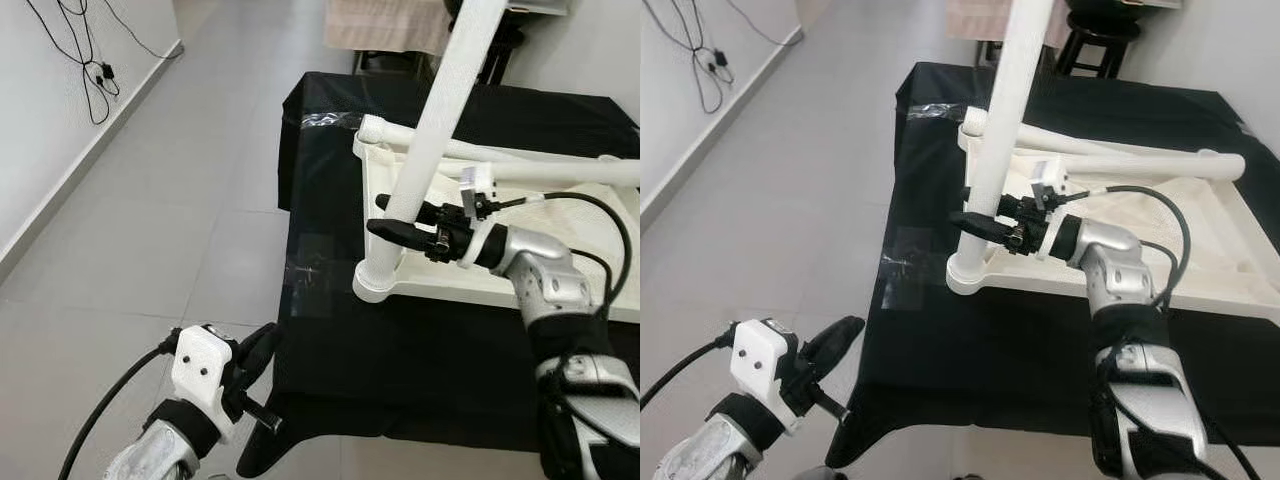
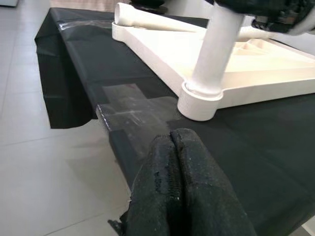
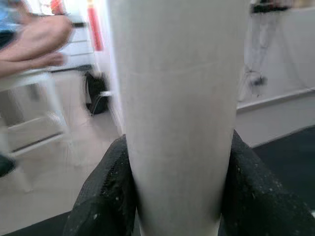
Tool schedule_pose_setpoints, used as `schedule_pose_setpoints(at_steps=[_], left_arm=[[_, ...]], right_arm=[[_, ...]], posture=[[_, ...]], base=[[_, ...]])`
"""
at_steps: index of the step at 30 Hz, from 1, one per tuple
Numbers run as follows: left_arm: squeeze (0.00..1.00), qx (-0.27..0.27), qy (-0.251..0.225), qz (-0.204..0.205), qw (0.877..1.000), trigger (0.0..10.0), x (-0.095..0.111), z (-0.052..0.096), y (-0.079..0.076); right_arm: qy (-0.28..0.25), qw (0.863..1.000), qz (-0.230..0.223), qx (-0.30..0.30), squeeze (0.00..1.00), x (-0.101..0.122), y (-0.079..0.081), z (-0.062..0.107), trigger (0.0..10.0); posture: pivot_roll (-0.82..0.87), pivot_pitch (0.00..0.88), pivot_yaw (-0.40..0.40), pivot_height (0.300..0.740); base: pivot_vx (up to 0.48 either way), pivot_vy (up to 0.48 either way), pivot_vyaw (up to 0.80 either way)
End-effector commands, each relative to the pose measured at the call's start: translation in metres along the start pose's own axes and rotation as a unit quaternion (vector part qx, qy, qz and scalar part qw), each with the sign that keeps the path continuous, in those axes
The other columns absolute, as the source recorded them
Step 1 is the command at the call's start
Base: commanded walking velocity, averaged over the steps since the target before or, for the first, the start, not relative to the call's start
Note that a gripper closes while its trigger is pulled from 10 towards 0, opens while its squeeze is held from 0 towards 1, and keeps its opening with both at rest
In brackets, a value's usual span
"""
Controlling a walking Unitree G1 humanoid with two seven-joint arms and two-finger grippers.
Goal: Building children table
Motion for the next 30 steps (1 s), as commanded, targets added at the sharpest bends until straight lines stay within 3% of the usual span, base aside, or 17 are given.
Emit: schedule_pose_setpoints(at_steps=[1,2,3,4,5,8,11,16,17,18,21,22,24,26,28,29,30], left_arm=[[0.00,0.002,0.000,0.001,1.000,10.0,0.001,0.003,0.000],[0.00,0.002,0.000,0.001,1.000,10.0,0.001,0.004,0.002],[0.00,0.002,0.001,0.001,1.000,10.0,0.002,0.004,0.003],[0.00,0.002,0.001,0.001,1.000,10.0,0.002,0.004,0.003],[0.00,0.002,0.001,0.000,1.000,10.0,0.002,0.004,0.004],[0.00,0.003,0.002,-0.002,1.000,10.0,0.001,0.003,0.007],[0.00,0.003,0.001,-0.003,1.000,10.0,0.001,0.002,0.008],[0.00,0.004,0.000,-0.002,1.000,10.0,0.001,0.001,0.008],[0.00,0.004,0.001,-0.001,1.000,10.0,0.001,0.001,0.008],[0.00,0.003,0.001,-0.002,1.000,10.0,0.001,0.001,0.008],[0.00,0.002,0.001,-0.002,1.000,10.0,0.001,0.001,0.007],[0.00,0.002,0.001,-0.002,1.000,10.0,0.001,0.000,0.007],[0.00,0.002,0.001,-0.002,1.000,10.0,0.001,0.000,0.006],[0.00,0.002,0.001,-0.002,1.000,10.0,0.001,0.000,0.006],[0.00,0.002,0.001,-0.001,1.000,10.0,0.001,-0.001,0.006],[0.00,0.002,0.001,-0.001,1.000,10.0,0.001,-0.001,0.005],[0.00,0.002,0.000,0.000,1.000,10.0,0.000,-0.002,0.005]], right_arm=[[0.066,0.990,-0.020,-0.121,0.00,-0.042,0.011,-0.011,0.0],[0.085,0.960,-0.012,-0.266,0.00,-0.054,0.009,-0.012,0.0],[0.105,0.926,-0.028,-0.363,0.00,-0.065,0.020,-0.005,0.0],[0.105,0.926,-0.028,-0.363,0.00,-0.065,0.020,-0.005,0.0],[0.116,0.909,-0.039,-0.397,0.00,-0.073,0.040,-0.005,0.0],[0.124,0.925,0.011,-0.359,0.00,-0.070,0.047,-0.017,0.0],[0.114,0.916,-0.007,-0.386,0.00,-0.068,0.032,-0.012,0.0],[0.104,0.920,0.005,-0.377,0.00,-0.061,0.039,-0.019,0.0],[0.107,0.917,0.001,-0.385,0.00,-0.059,0.044,-0.021,3.3],[0.099,0.914,-0.008,-0.394,0.00,-0.057,0.043,-0.020,10.0],[0.068,0.920,-0.013,-0.386,0.00,-0.045,0.040,-0.024,10.0],[0.046,0.933,-0.024,-0.356,1.00,-0.038,0.041,-0.030,10.0],[0.022,0.946,-0.038,-0.323,1.00,-0.030,0.043,-0.037,10.0],[0.022,0.946,-0.038,-0.323,1.00,-0.030,0.043,-0.037,10.0],[0.005,0.961,-0.041,-0.275,1.00,-0.025,0.044,-0.044,10.0],[0.001,0.975,-0.050,-0.216,1.00,-0.024,0.044,-0.047,10.0],[0.003,0.986,-0.041,-0.159,0.00,-0.023,0.040,-0.047,10.0]], posture=[[0.12,0.170,-0.094,0.740],[0.11,0.172,-0.091,0.740],[0.10,0.178,-0.083,0.740],[0.10,0.178,-0.083,0.740],[0.09,0.177,-0.075,0.740],[0.09,0.163,-0.069,0.740],[0.11,0.162,-0.086,0.740],[0.09,0.161,-0.083,0.740],[0.08,0.159,-0.074,0.740],[0.08,0.159,-0.074,0.740],[0.08,0.158,-0.065,0.740],[0.08,0.155,-0.066,0.740],[0.08,0.154,-0.067,0.740],[0.08,0.154,-0.067,0.740],[0.08,0.150,-0.069,0.740],[0.09,0.144,-0.075,0.740],[0.09,0.141,-0.077,0.740]], base=[[0.000,0.000,0.00],[0.000,0.000,0.00],[0.000,0.000,0.00],[0.000,0.000,0.00],[0.000,0.000,0.00],[0.000,0.000,0.00],[0.000,0.000,0.00],[0.000,0.000,0.00],[0.000,0.000,0.00],[0.000,0.000,0.00],[0.000,0.000,0.00],[0.000,0.000,0.00],[0.000,0.000,0.00],[0.000,0.000,0.00],[0.000,0.000,0.00],[0.000,0.000,0.00],[0.000,0.000,0.00]])
Point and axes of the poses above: a point about 5 cm out from each wrist's last joint towards the gripper, its own z axis pointing back from the gripper into the wrist, its own x axis along the axis of the wrist's last joint, y = z × x, the point moved 5 cm from there along -z, pointing out of the wrist towards the gripper
